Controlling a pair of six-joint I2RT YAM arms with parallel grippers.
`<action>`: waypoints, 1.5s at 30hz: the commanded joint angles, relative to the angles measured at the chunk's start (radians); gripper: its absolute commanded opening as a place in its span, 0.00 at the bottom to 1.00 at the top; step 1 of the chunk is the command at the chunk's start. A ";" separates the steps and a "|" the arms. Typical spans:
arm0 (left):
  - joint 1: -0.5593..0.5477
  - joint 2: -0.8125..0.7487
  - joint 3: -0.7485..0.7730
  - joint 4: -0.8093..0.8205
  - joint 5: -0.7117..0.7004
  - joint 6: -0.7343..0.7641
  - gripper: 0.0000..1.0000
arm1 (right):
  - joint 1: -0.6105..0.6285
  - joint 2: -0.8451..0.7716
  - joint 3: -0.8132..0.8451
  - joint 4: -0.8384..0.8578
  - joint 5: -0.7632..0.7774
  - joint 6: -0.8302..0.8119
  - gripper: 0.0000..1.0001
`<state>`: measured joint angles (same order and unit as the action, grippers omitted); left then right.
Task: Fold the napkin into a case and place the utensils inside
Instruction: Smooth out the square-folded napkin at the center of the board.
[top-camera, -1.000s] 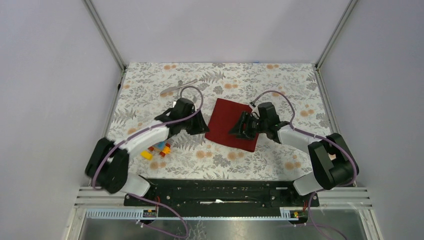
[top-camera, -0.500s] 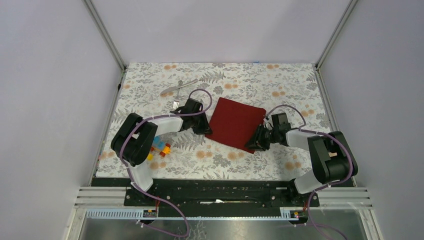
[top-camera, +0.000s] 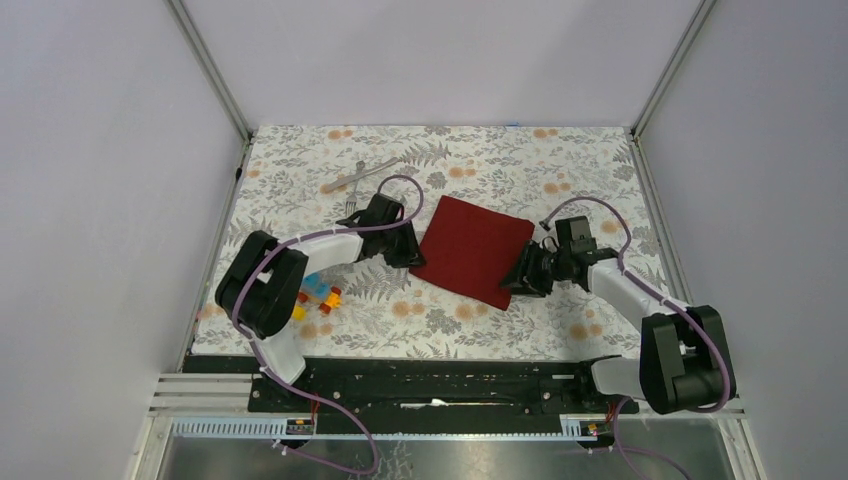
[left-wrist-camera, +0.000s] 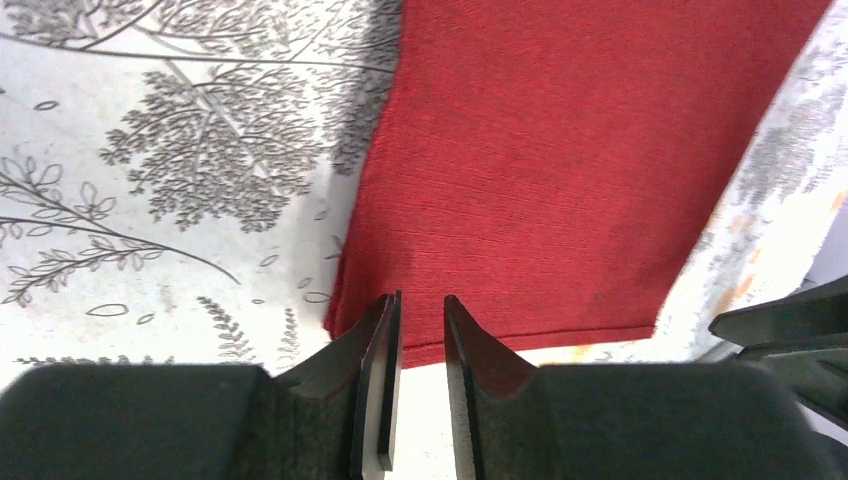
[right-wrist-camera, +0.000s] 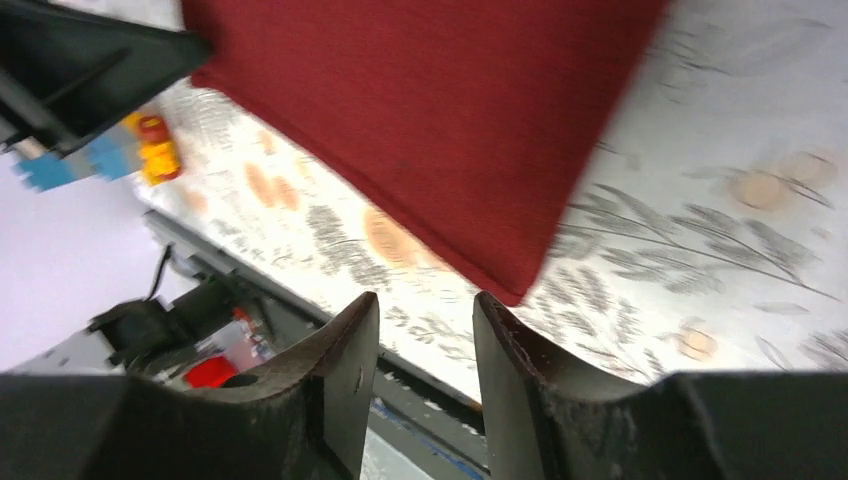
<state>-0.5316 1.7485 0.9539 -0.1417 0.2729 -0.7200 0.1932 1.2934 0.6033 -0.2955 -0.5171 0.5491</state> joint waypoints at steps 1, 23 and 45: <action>0.004 -0.051 0.086 -0.007 0.100 0.002 0.28 | 0.000 0.052 0.057 0.068 -0.244 0.016 0.46; -0.110 -0.083 -0.173 0.098 -0.019 -0.159 0.25 | -0.256 0.016 -0.034 0.056 0.060 -0.051 0.48; 0.104 0.438 0.498 0.194 0.159 -0.096 0.41 | -0.238 0.797 0.465 0.906 -0.531 0.387 0.72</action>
<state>-0.4313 2.1376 1.3773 -0.0193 0.4221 -0.8288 -0.0525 2.0056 0.9989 0.5011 -1.0042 0.8875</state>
